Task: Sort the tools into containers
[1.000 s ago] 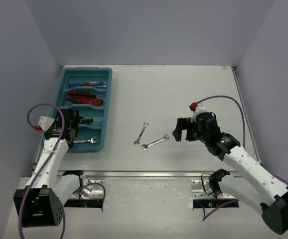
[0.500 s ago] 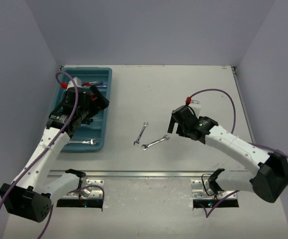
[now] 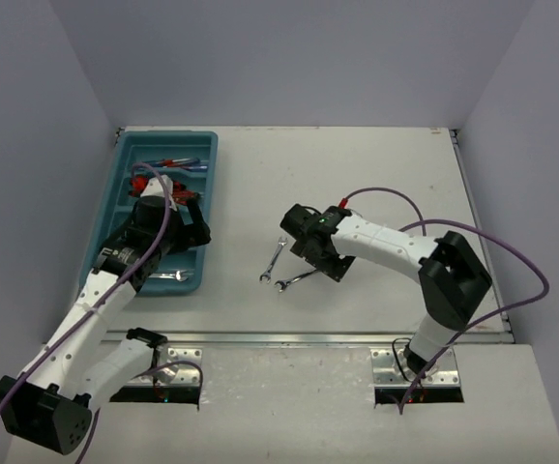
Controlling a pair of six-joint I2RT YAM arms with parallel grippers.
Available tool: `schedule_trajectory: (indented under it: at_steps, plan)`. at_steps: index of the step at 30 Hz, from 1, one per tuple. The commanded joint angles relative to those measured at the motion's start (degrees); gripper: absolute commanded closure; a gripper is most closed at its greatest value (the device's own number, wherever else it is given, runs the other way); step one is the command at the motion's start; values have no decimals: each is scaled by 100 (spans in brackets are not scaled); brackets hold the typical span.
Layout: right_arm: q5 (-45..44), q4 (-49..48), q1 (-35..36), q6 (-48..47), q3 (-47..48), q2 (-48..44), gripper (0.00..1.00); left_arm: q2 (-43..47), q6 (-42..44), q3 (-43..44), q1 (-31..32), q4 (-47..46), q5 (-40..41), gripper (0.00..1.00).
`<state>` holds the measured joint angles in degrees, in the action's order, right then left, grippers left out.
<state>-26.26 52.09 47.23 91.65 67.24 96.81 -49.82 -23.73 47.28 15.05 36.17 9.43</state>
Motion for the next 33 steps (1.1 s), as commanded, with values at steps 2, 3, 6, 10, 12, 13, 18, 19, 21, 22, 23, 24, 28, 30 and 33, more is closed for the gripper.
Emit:
schedule_trajectory:
  at_steps: [2, 3, 6, 10, 12, 13, 18, 19, 21, 22, 23, 24, 28, 30, 33]
  plan:
    - [454, -377, 85, 820, 120, 653, 12, 152, 304, -155, 7, -635, -976, 0]
    - [533, -461, 85, 871, 95, 718, 14, 199, 313, -193, 18, -679, -1061, 0]
    - [802, -669, 111, 1123, 48, 943, 20, 273, 325, -199, 10, -687, -1056, 0]
    - [891, -785, 124, 1231, 196, 1301, 28, 315, 339, -216, 12, -703, -1153, 0]
    - [913, -573, 120, 1435, 294, 1505, 35, 338, 338, -224, 7, -704, -1140, 0]
    - [946, -455, 120, 1587, 309, 1590, 41, 353, 334, -228, 7, -710, -1130, 0]
    - [1133, -743, 120, 1974, -224, 1592, 65, 343, 343, -228, 14, -718, -1126, 0]
    - [1188, -943, 120, 2011, -424, 1559, 72, 342, 343, -228, 10, -711, -1116, 0]
    - [1232, -1121, 120, 2034, -628, 1539, 85, 341, 343, -228, 11, -716, -1094, 0]
    - [1251, -1188, 120, 2041, -665, 1547, 95, 341, 343, -228, 7, -716, -1078, 0]
    - [1250, -1183, 120, 2046, -677, 1561, 100, 341, 343, -233, 7, -712, -1079, 0]
    - [1237, -1112, 120, 2050, -648, 1593, 100, 332, 343, -237, 7, -713, -1083, 0]
    - [908, -726, 120, 1815, -348, 1543, 100, 320, 351, -223, 7, -699, -1101, 0]
    - [626, -458, 120, 1666, -246, 1338, 100, 350, 363, -214, 7, -696, -1127, 0]
    - [295, -513, 120, 1223, -318, 851, 100, 416, 404, -152, 7, -675, -1147, 0]
